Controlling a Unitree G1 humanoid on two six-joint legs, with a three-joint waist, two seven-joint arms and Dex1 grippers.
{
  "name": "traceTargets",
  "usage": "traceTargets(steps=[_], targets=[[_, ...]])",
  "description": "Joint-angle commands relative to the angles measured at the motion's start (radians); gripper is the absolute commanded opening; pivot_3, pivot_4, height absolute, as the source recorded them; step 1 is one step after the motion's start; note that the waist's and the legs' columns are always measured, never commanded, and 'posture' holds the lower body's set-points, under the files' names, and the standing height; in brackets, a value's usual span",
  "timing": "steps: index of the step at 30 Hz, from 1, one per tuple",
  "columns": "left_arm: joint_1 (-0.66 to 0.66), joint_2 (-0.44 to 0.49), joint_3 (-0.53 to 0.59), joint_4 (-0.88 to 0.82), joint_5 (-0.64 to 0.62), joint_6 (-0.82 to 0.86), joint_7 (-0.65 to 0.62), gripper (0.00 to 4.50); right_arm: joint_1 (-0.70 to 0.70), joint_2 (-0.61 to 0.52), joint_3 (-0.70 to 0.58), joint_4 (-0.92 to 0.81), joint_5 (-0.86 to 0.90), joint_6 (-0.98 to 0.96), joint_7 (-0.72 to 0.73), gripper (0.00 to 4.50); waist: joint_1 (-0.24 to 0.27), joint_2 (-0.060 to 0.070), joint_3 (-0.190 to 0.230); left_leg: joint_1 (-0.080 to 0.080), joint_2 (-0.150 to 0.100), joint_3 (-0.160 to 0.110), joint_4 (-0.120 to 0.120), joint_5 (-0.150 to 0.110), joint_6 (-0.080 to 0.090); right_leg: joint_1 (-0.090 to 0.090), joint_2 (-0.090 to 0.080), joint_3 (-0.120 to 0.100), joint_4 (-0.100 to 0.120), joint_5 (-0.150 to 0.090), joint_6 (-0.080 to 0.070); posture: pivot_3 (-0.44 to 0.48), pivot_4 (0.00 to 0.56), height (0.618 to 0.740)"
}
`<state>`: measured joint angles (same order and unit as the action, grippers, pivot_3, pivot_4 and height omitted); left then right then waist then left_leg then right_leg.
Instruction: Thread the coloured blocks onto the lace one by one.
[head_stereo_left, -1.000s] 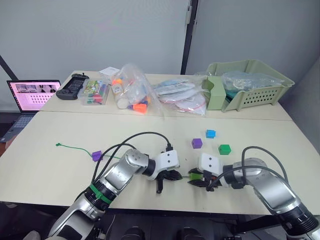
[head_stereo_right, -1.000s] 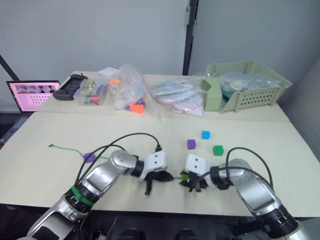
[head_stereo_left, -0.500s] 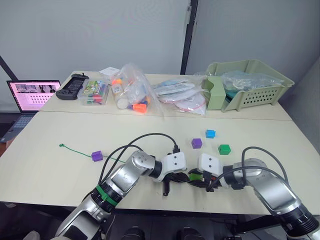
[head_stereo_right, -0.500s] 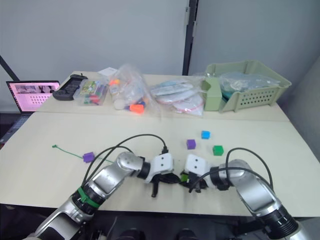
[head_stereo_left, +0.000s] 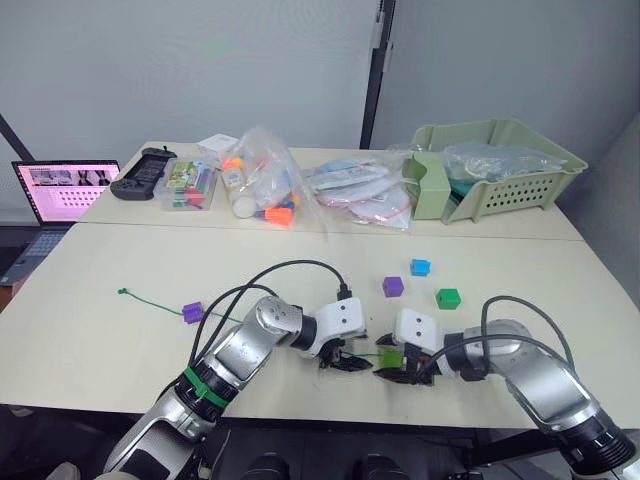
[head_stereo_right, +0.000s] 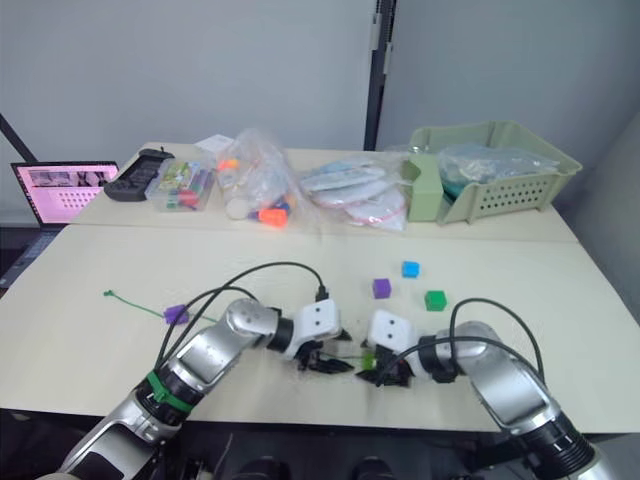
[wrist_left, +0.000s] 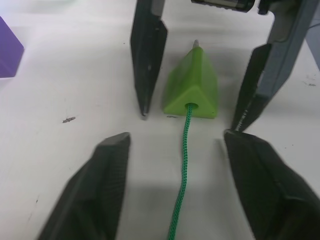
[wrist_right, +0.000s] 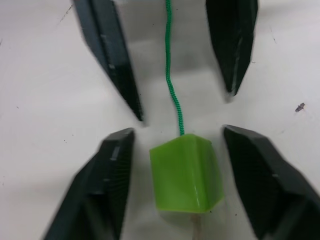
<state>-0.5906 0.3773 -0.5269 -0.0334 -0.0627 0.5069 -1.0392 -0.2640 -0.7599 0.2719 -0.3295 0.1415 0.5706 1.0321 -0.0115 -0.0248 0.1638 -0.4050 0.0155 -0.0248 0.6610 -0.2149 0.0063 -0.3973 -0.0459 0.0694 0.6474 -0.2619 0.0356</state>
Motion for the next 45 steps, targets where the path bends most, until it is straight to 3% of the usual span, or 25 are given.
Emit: traceTargets(steps=[1,10,24,34,40,45], targets=[[-0.020,0.010,0.014,-0.043,-0.007,0.002,-0.013,4.48,0.034,-0.024,-0.020,-0.043,0.022,0.026,0.002,4.50,-0.001,0.000,0.000,0.000,0.000,0.000,0.000,0.000,0.000,0.000,0.000,0.000,0.000,0.000,0.000,0.000,0.150,0.740],[-0.099,-0.078,-0.064,-0.036,0.023,0.086,0.003,4.48,0.198,-0.163,-0.286,-0.157,0.180,0.045,0.055,4.50,0.012,0.000,0.000,-0.002,-0.001,0.000,0.000,0.000,0.000,-0.001,-0.001,0.000,0.000,0.000,0.001,0.000,0.150,0.740],[-0.163,-0.131,-0.195,0.073,0.126,0.136,0.030,4.48,0.188,-0.169,-0.270,-0.147,0.164,0.050,0.015,4.50,0.003,-0.001,0.000,-0.002,-0.001,0.000,0.000,0.000,0.000,-0.002,0.000,0.001,0.000,-0.001,0.002,0.000,0.150,0.740],[-0.139,-0.105,-0.205,0.064,0.119,0.115,-0.006,1.35,0.169,-0.168,-0.216,-0.106,0.127,0.010,0.002,4.50,-0.001,0.000,0.000,-0.002,-0.001,0.000,0.000,0.000,0.000,-0.001,0.000,0.001,0.000,-0.002,0.003,0.000,0.150,0.740],[-0.140,-0.098,-0.203,0.069,0.119,0.104,-0.014,1.31,0.140,-0.150,-0.170,-0.026,0.095,-0.065,0.015,4.50,-0.003,0.000,0.000,-0.001,0.000,0.000,0.000,0.000,0.000,-0.001,0.001,0.001,0.000,-0.001,0.002,0.000,0.150,0.740],[-0.142,-0.099,-0.203,0.072,0.120,0.100,-0.016,1.31,0.119,-0.137,-0.137,0.022,0.076,-0.110,0.027,3.00,-0.003,0.000,0.000,-0.001,0.000,0.000,0.000,0.000,0.000,-0.001,0.001,0.001,0.000,-0.001,0.002,0.000,0.150,0.740]])
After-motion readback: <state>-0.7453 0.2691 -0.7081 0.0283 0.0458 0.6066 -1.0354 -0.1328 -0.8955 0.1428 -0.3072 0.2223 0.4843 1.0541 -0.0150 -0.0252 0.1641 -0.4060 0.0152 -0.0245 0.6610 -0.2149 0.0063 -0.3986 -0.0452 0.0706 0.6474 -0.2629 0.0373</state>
